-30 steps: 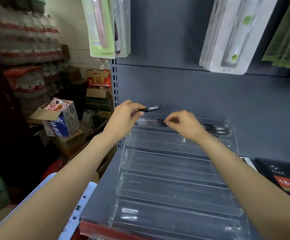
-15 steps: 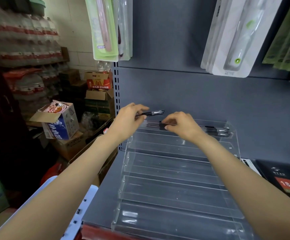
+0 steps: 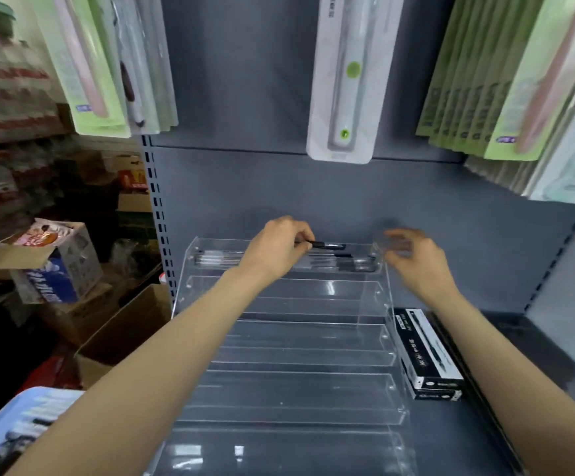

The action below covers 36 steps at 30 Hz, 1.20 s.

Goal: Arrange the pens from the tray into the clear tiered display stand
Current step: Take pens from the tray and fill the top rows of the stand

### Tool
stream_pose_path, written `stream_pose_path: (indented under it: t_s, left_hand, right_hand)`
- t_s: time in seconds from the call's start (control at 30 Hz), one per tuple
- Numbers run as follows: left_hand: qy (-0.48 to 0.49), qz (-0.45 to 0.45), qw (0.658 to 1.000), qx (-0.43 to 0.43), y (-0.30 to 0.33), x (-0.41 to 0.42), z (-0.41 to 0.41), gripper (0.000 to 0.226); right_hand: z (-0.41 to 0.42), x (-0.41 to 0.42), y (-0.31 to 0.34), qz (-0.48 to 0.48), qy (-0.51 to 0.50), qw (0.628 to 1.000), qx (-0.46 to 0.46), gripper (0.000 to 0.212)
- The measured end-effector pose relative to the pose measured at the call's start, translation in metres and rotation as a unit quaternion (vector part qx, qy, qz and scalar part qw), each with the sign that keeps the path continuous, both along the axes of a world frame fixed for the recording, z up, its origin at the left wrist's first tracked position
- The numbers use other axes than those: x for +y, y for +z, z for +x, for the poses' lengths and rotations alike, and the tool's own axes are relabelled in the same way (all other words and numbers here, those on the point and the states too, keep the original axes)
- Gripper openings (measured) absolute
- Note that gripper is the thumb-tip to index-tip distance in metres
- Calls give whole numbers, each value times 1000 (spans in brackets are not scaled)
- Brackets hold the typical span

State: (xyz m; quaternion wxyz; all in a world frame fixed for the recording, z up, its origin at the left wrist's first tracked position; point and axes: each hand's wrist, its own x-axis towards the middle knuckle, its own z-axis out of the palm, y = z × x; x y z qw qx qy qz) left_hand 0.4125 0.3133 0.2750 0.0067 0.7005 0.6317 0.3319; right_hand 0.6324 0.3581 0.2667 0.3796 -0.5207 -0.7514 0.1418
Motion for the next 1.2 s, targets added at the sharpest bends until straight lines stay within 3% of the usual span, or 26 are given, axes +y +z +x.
stream_pose_path:
  t_s: [0.13,0.33,0.53,0.73,1.0,1.2]
  left_hand:
    - [4,-63,998,14,4,24,24,12]
    - [-7,-109,992,67,4,42,40,16]
    - [10,-59,997,56,4,31,28,16]
    - [-44,-137,984,101,-11,23,14,42]
    - [-35,-116,987,104,-17,21,18,38]
    - [20,23,999,32,-12,-2,19,27]
  right_hand:
    - [7,4,-8,-117,63,991,6,61]
    - [9,7,-20,-119,105,987,14,59]
    - [9,11,-25,-119,104,987,20,59]
    - [9,11,-28,-108,97,989,28,56]
    - [4,7,-28,-92,81,992,38,52]
    - [-21,-24,-13,23,53,998,15,49]
